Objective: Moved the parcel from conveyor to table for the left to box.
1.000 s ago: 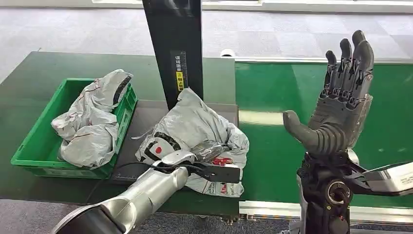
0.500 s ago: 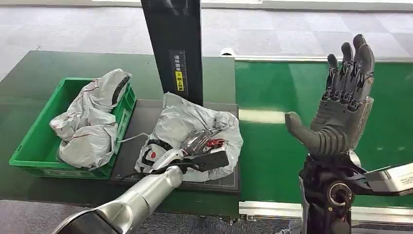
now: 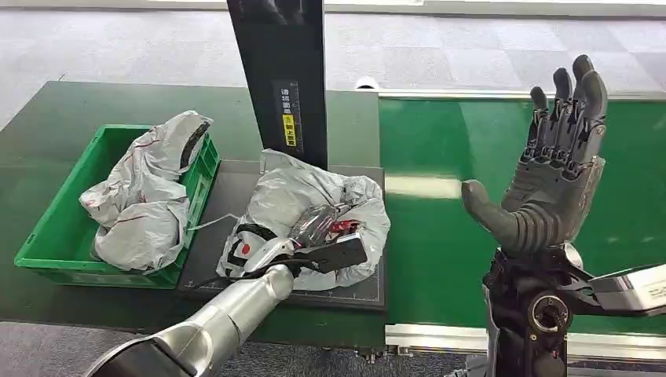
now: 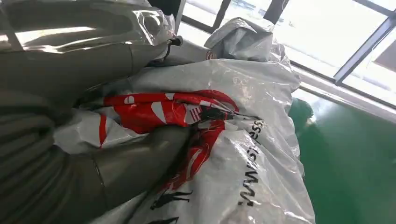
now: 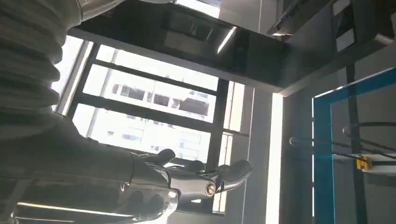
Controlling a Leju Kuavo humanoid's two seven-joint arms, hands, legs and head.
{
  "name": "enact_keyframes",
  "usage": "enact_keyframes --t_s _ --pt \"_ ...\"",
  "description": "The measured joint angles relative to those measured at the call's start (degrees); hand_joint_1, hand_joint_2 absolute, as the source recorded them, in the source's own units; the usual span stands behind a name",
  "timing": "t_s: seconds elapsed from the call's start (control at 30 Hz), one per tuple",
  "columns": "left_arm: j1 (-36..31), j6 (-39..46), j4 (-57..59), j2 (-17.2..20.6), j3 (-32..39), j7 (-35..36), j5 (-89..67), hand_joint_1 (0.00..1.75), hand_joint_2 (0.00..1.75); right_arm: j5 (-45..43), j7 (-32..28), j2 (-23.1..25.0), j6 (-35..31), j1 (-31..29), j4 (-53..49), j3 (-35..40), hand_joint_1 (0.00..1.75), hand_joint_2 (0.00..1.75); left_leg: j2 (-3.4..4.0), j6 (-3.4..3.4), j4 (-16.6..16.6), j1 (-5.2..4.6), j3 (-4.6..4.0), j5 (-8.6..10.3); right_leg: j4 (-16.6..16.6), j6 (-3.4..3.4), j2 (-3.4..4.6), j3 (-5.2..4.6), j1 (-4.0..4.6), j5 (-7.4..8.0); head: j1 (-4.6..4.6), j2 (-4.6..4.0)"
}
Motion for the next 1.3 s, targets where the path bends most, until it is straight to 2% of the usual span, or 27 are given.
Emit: enact_keyframes --t_s 0.2,0.3,0.43,0.5,0.57,0.6,0.7,0.83,0.93,1.1,1.3 --pt "0.5 2.1 -5.3 0.5 2.2 -5.0 7.5 1.75 1.75 0.0 0.0 0.0 -1.1 0.0 0.0 0.0 0.00 1.75 0.00 0.00 0.0 0.00 -0.04 0.00 0.0 0.00 0.00 -0.02 0.00 0.00 0.00 0.00" --pt "2.1 0.8 -17.3 2.4 3.9 -4.8 12.9 1.75 1.75 0.0 0.0 -0.2 -2.2 0.0 0.0 0.0 0.00 1.75 0.09 0.00 0.0 0.00 -0.05 0.00 0.0 0.00 0.06 -0.05 0.01 0.00 -0.02 0.00" --pt "8.0 0.9 -41.8 6.3 4.8 -3.4 12.4 1.75 1.75 0.8 -1.2 -0.3 -4.1 1.7 0.0 -0.3 0.00 1.75 0.17 -0.02 0.0 0.02 -0.10 -0.01 0.0 -0.01 0.10 -0.13 0.02 -0.01 -0.02 0.00" --pt "11.4 7.3 -53.7 7.8 5.9 1.7 5.7 1.75 1.75 2.1 -1.4 -0.7 -4.4 3.2 -0.1 -0.5 0.00 1.75 0.22 -0.01 0.0 0.02 -0.23 -0.05 0.0 -0.03 0.10 -0.16 0.04 -0.07 0.00 0.00" --pt "10.3 14.7 -58.2 12.2 10.4 11.4 -0.9 1.75 1.75 4.1 -2.2 -1.2 -4.3 5.9 -0.5 -0.5 0.00 1.75 0.23 -0.06 -0.1 0.05 -0.18 -0.08 0.0 -0.09 0.12 -0.20 0.09 -0.12 0.11 0.00" --pt "7.9 13.9 -56.2 15.6 15.4 13.5 1.2 1.75 1.75 4.7 -3.0 -1.3 -4.1 7.2 -0.6 -0.4 0.00 1.75 0.34 -0.08 -0.1 0.07 -0.12 -0.08 0.1 -0.14 0.26 -0.25 0.11 -0.10 0.04 0.00" --pt "-0.4 11.3 -44.6 22.7 30.3 8.8 4.6 1.75 1.75 5.4 -3.8 -1.7 -4.1 9.2 -0.7 -0.1 0.00 1.75 0.80 -0.42 -0.1 0.23 -0.18 0.16 0.3 -0.48 0.68 -0.66 0.22 0.12 0.00 0.00" --pt "-9.7 12.1 -30.0 30.7 38.1 8.6 -0.3 1.75 1.75 5.0 -4.2 -2.6 -4.1 9.8 -0.7 0.9 0.00 1.75 0.81 -0.49 -0.1 0.29 -0.21 0.24 0.4 -0.56 0.67 -0.63 0.29 0.18 0.07 0.00" --pt "-14.1 12.0 -22.2 35.2 41.1 8.4 -0.7 1.75 1.75 3.9 -4.6 -3.3 -4.2 10.2 -0.5 1.4 0.00 1.75 0.92 -0.50 -0.1 0.29 -0.23 0.24 0.4 -0.57 0.79 -0.67 0.29 0.20 0.07 0.00" --pt "-17.3 12.0 -14.7 39.4 43.2 7.1 -0.1 1.75 1.75 3.2 -4.6 -4.0 -4.2 10.1 -0.1 2.7 0.00 1.75 0.69 -0.50 -0.1 0.27 -0.32 0.23 0.3 -0.56 0.64 -0.69 0.27 0.18 0.04 0.00" --pt "-18.3 12.0 -10.9 40.6 43.8 7.4 -0.5 1.75 1.75 3.0 -4.6 -4.1 -4.3 10.0 0.4 3.5 0.00 1.75 0.63 -0.50 -0.1 0.27 -0.35 0.24 0.3 -0.56 0.62 -0.70 0.27 0.18 0.04 0.00"
